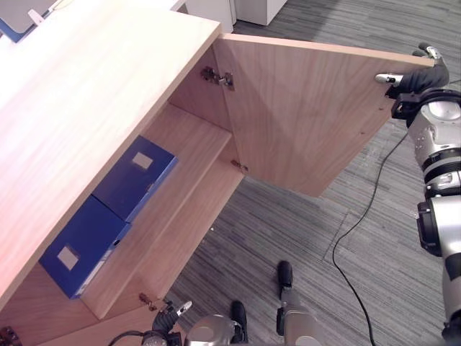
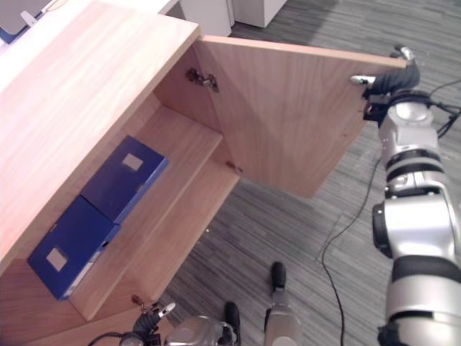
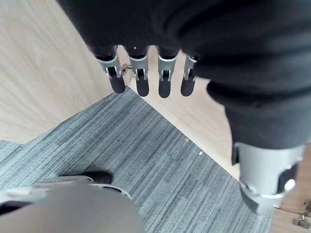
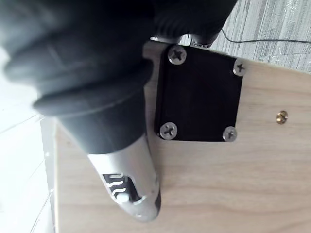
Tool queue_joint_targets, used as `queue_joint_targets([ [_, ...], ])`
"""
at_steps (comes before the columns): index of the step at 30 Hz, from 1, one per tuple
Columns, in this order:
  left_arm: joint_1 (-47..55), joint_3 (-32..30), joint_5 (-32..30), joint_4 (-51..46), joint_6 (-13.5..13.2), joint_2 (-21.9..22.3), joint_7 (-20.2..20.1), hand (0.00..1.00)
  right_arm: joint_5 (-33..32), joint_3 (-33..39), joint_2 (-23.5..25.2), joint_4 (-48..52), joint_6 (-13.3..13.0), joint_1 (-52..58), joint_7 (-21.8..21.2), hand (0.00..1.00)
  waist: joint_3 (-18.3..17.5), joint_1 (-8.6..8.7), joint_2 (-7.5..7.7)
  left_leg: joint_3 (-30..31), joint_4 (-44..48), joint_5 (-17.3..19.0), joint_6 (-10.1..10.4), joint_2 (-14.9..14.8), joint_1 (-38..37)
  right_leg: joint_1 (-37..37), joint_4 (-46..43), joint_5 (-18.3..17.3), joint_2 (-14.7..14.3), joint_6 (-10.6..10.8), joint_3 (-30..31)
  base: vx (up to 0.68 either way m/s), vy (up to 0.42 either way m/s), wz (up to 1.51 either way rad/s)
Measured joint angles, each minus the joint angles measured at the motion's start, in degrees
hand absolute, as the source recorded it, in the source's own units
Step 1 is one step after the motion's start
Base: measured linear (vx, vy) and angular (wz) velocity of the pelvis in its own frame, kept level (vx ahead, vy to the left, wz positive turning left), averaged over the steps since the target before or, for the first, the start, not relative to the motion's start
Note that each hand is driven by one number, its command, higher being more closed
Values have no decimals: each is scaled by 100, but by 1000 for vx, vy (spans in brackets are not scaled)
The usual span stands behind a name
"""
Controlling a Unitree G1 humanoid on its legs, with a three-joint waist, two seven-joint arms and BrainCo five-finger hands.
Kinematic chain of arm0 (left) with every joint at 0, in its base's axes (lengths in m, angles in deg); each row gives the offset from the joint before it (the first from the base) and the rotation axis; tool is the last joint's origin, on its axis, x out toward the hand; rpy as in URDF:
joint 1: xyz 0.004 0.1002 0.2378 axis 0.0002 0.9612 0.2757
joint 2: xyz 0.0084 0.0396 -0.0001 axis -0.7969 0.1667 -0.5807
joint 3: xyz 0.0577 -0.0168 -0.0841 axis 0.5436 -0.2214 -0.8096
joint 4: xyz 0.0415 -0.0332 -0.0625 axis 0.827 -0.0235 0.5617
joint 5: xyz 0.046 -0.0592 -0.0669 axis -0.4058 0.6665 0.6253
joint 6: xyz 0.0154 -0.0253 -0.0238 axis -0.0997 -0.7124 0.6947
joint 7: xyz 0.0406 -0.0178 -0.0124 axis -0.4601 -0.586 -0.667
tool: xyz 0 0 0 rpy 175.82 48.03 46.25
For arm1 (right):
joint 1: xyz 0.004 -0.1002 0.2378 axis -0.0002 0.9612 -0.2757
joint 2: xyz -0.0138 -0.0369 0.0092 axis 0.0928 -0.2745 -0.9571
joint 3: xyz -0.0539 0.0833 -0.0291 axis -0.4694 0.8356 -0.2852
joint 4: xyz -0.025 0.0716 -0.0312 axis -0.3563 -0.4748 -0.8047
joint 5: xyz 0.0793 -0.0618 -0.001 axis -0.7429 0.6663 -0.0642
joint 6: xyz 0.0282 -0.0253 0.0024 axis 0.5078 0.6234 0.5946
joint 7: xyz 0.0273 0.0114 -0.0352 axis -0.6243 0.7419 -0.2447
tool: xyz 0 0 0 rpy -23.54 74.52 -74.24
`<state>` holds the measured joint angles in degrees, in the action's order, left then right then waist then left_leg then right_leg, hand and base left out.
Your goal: Walk over to the cabinet, pick up the folder, carry it to the office cabinet, place the folder inside the office cabinet, then close the office cabinet door
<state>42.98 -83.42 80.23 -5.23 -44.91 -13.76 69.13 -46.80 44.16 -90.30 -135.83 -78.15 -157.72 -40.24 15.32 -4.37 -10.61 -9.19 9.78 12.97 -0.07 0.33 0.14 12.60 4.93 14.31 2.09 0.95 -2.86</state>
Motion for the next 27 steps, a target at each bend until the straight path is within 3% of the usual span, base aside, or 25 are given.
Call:
queue_joint_targets([
  [6, 42, -25, -9, 131, 39, 6, -12, 0, -170, -945, -369, 651, 9, 302, -470, 0, 17, 9, 3, 20, 70, -10, -5, 5, 82, 36, 5, 39, -7, -28, 50, -40, -26, -2],
  [10, 69, -98, -224, 130, 78, 6, -79, 0, -70, -2234, -1151, 2380, 28, 1107, -1126, 0, 23, 161, 23, -25, 101, 7, 24, -69, 54, 36, 5, 77, -121, -79, 163, -6, -47, -17],
  [15, 4, -160, -451, 109, 79, -3, -132, 0, -697, -3109, -1468, 4368, 8, 1905, -1942, 0, -6, 271, 134, -31, 167, 51, 97, -165, 15, 30, 8, 68, -278, -110, 307, -1, -65, -24],
  [17, -24, -162, -514, 77, 67, -105, -178, 0, -916, -3941, -1571, 5298, 35, 1960, -2517, 0, -123, 303, 363, -23, 165, 36, 134, -197, 2, 31, 33, 20, -347, -167, 301, -17, -75, -7],
  [18, -34, -163, -534, 76, 67, -136, -195, 0, -972, -4084, -1515, 5425, 75, 1996, -2584, 0, -164, 283, 437, -23, 156, 23, 157, -217, -2, 32, 33, 8, -368, -181, 294, -12, -68, -4],
  [20, -109, -180, -659, 47, 61, -273, -248, 0, -1041, -4895, -1374, 6020, 198, 2184, -3018, 0, -272, 141, 695, -9, 58, -6, 209, -281, -31, 55, 34, -129, -425, -111, 160, 4, -115, -4],
  [21, -117, -185, -685, 46, 60, -281, -253, 0, -1044, -4873, -1161, 6055, 209, 2229, -3013, 0, -275, 108, 716, 3, -18, -28, 204, -316, -37, 86, 33, -305, -444, 25, 86, 19, -118, -17],
  [22, -147, -192, -730, 45, 63, -249, -270, 0, -993, -4936, -943, 6162, 266, 2201, -3154, 0, -320, -35, 641, -55, -219, -157, 215, -526, -1, 229, -97, -429, -491, 109, -185, 104, 11, 8],
  [23, -199, -246, -766, 58, 61, -330, -287, 0, -958, -5262, -970, 6430, 343, 2230, -3468, 0, -318, -54, 859, 4, -225, -218, 348, -377, -27, 191, -256, -182, -318, -143, -126, 126, 27, 11],
  [24, -222, -292, -796, 85, 76, -344, -285, 0, -944, -5464, -955, 6467, 387, 2250, -3584, 0, -327, -132, 883, 49, -224, -239, 383, -394, -32, 135, -157, -44, -368, -337, -133, 158, 41, 20],
  [27, -222, -354, -893, 91, 102, -340, -287, 0, -945, -5787, -934, 6677, 444, 2527, -3796, 0, -338, -143, 954, 7, -136, -166, 415, -455, -61, 26, -34, 4, -437, -367, -103, 103, 15, -14],
])
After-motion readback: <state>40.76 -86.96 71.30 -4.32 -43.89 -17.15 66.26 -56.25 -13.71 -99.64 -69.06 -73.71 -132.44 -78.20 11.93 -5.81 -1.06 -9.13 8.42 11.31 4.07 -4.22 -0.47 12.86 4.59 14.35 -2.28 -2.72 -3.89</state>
